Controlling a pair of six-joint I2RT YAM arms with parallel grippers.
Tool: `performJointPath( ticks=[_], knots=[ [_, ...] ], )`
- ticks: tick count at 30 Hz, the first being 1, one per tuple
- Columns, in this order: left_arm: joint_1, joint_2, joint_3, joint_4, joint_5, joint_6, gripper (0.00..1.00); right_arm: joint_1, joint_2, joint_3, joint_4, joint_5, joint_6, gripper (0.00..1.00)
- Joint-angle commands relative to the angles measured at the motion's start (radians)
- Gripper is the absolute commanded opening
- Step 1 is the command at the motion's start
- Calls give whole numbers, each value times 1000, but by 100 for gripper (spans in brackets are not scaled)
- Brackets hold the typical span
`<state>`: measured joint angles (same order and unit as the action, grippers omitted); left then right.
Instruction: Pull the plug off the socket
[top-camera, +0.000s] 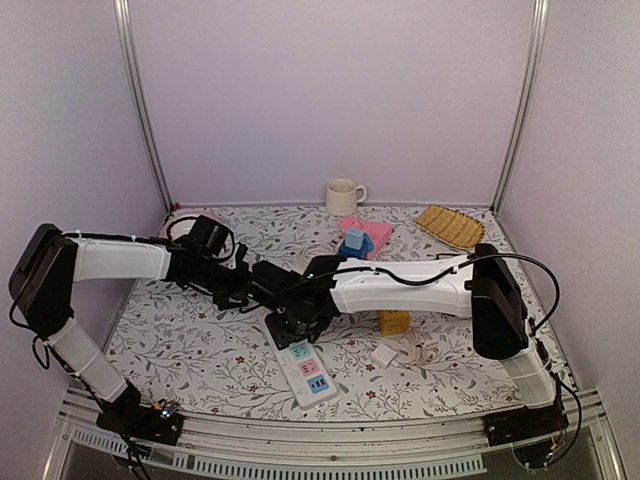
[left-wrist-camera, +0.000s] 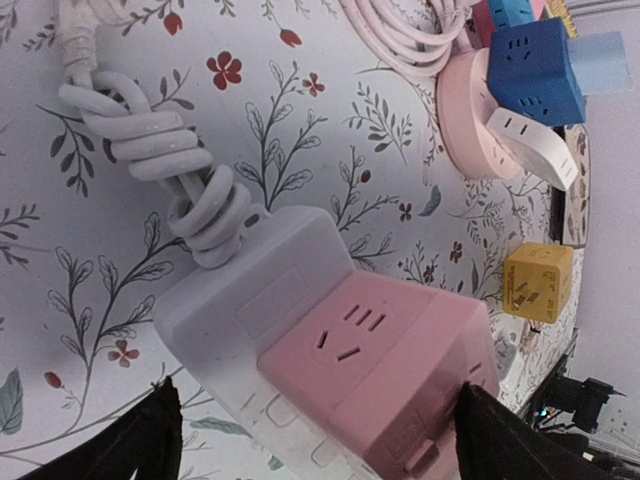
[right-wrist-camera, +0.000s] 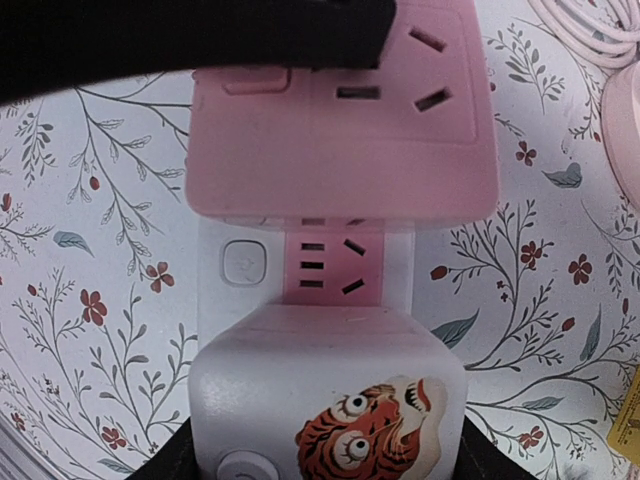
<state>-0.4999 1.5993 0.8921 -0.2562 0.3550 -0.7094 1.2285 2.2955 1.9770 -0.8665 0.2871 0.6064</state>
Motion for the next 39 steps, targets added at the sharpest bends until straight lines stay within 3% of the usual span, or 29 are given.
performJointPath(
  ticks=[1, 19, 28, 32, 39],
  knots=[
    [-11, 4, -44, -16, -37, 8, 94, -6, -38, 28, 5, 60, -11, 45],
    [-12, 30, -142, -49, -156, 48, 95, -5, -74, 87, 64, 109, -133, 46],
    [-12, 31, -141, -60, -174, 66, 95, -105, -97, 45, 81, -127, -56, 45],
    [-12, 35, -142, -60, -184, 75, 95, -97, -101, 58, 93, -120, -68, 45],
    [-12, 46, -147, -59, -186, 80, 95, -20, -71, 116, 61, 31, -162, 45]
  ],
)
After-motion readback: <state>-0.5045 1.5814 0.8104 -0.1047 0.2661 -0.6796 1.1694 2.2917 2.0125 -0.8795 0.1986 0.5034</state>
